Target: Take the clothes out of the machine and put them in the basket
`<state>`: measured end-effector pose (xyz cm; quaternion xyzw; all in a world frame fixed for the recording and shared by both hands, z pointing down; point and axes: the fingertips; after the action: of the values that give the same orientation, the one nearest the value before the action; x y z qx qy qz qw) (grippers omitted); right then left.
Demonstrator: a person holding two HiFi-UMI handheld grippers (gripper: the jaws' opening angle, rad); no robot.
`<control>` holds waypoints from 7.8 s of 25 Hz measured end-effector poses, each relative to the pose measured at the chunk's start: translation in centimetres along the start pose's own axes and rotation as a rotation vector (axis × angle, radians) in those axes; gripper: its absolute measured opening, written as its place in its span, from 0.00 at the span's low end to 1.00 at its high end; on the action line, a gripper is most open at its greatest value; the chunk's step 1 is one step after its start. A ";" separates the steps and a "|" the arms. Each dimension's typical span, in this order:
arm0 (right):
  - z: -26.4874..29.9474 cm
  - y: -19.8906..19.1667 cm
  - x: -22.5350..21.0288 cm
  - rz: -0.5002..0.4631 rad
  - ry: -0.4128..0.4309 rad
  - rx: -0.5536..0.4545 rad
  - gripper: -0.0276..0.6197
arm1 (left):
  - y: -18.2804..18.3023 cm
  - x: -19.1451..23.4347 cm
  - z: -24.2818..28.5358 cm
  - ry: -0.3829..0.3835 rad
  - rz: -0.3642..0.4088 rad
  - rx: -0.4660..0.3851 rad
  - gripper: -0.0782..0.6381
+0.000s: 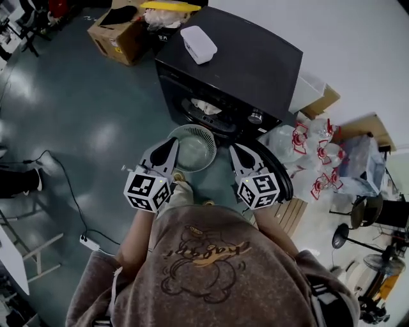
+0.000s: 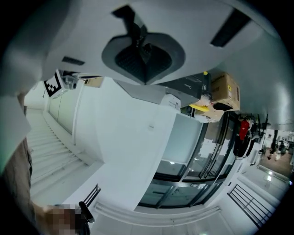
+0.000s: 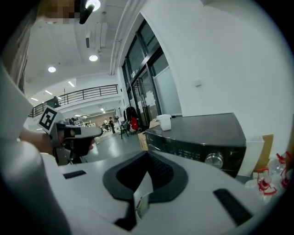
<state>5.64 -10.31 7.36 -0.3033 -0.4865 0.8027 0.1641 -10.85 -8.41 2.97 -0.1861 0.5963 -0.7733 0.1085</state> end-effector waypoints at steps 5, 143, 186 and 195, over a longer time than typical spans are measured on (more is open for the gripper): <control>6.2 0.4 -1.5 0.027 -0.086 0.011 0.04 | -0.5 5.2 5.7 -0.103 0.009 0.037 0.12; 22.1 -36.3 -20.1 0.023 -0.008 -0.220 0.04 | -44.9 7.9 22.4 -0.204 0.293 0.162 0.49; 19.0 -36.4 -23.6 0.042 -0.130 -0.253 0.04 | -51.8 10.3 47.0 -0.096 0.501 0.441 0.50; 18.3 -36.3 -23.4 0.038 -0.135 -0.263 0.04 | -51.6 10.8 44.9 -0.088 0.461 0.450 0.20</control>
<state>10.49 -18.65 53.20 -0.2768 -0.5917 0.7535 0.0746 0.90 -38.49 64.20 -0.0508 0.4314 -0.8322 0.3447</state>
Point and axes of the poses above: the fingertips, and each gripper's own axes: z forward along the fingers, x to its left, y out of its top, and after that the axes turned 7 degrees about z, right-handed
